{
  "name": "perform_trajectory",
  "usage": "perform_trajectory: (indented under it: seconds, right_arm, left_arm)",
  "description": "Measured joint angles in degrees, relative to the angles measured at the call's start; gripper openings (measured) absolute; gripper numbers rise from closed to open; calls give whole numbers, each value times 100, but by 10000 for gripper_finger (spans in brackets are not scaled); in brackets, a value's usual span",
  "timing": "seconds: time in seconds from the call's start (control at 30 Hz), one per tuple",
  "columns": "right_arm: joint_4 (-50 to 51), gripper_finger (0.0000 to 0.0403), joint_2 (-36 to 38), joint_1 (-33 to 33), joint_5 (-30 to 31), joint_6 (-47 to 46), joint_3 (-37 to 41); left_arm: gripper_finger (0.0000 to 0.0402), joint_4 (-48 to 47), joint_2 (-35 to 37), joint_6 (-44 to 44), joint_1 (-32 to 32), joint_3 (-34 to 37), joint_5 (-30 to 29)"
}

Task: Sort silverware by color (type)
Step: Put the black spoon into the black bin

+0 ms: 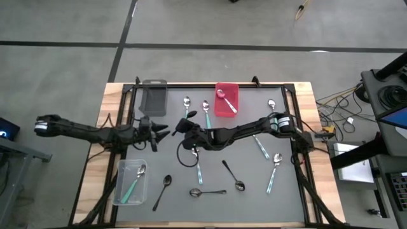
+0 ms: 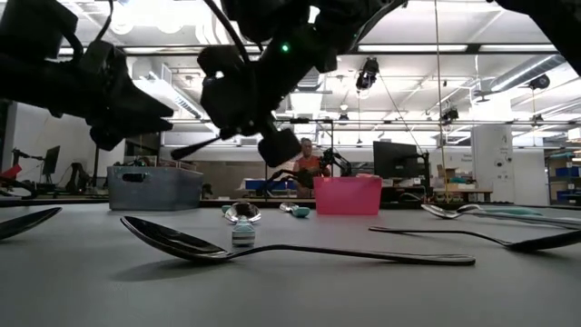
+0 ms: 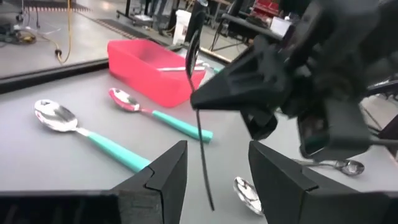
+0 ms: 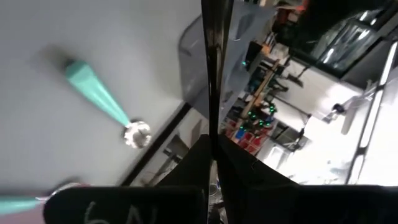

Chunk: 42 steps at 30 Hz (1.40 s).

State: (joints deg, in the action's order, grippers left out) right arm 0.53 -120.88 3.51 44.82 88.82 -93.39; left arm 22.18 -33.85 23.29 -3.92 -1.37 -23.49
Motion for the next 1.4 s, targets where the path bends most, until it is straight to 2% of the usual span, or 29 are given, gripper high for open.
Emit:
perform_trajectory:
  seconds: [0.4,0.73,0.9,1.1,1.4]
  right_arm:
    - [5,9,-7,127,-479,1111,-529]
    - [-1,9,-20,138,-586,1431,-642]
    - [2,9,-20,144,-630,1433,-642]
    - [20,9,-22,144,-605,1433,-642]
    - [-14,37,-22,82,-621,1421,-642]
  left_arm:
    - [153,907,-909,-22,0,1,-6]
    - [150,1637,-1498,166,1,-9,-8]
    - [114,1665,-1818,486,0,-66,-1]
    - [13,1674,-2077,479,0,-178,9]
    - [0,1772,-2202,464,2,-380,-7]
